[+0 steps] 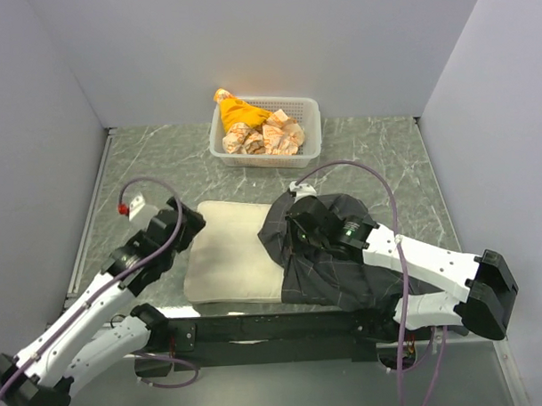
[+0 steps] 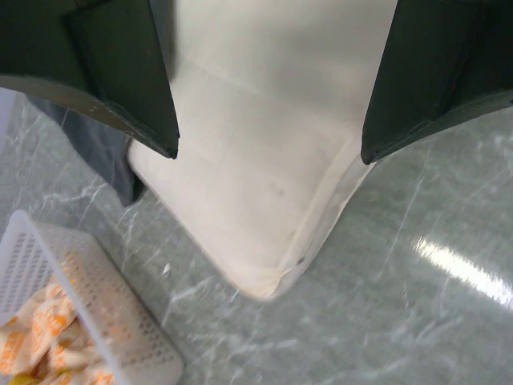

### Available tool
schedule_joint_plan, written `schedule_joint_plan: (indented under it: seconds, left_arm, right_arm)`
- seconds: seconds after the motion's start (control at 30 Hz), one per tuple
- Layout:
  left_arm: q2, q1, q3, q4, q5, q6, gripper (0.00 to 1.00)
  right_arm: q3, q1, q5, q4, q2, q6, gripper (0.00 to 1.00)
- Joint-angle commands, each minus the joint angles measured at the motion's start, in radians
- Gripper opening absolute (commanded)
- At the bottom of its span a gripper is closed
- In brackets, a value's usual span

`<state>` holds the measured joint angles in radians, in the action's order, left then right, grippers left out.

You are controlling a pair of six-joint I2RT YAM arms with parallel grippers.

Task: Put the pillow into the pillowcase

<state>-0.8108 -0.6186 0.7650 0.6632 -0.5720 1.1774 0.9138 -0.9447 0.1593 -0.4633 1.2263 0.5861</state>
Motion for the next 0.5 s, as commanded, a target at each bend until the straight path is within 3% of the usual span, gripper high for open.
schedule_joint_plan:
  seconds: [0.0,0.13,0.3,0.37,0.43,0.47]
  left_arm:
    - [0.09,0.002,-0.173,0.053,0.116,0.117,0.99]
    - [0.122,-0.007,-0.352,-0.033,0.192,0.183,1.0]
    - [0.131,-0.044,-0.378,-0.042,0.162,0.193,0.99]
    - [0.153,-0.053,-0.417,-0.254,0.26,0.119,0.96]
    - [0.16,-0.055,-0.454,-0.488,0.428,0.042,0.6]
    - [0.159,-0.061,-0.445,-0.546,0.479,0.009,0.36]
  right_arm:
    - [0.059,0.012,-0.032,0.051,-0.031,-0.026,0.0]
    - [0.114,0.011,-0.053,0.026,-0.036,-0.042,0.0]
    - [0.191,0.012,-0.059,-0.023,-0.051,-0.063,0.0]
    - [0.223,0.009,-0.079,-0.024,-0.042,-0.069,0.0]
    - [0.297,0.006,-0.092,-0.046,-0.024,-0.075,0.0]
    - [0.342,0.0,-0.081,-0.072,0.004,-0.092,0.0]
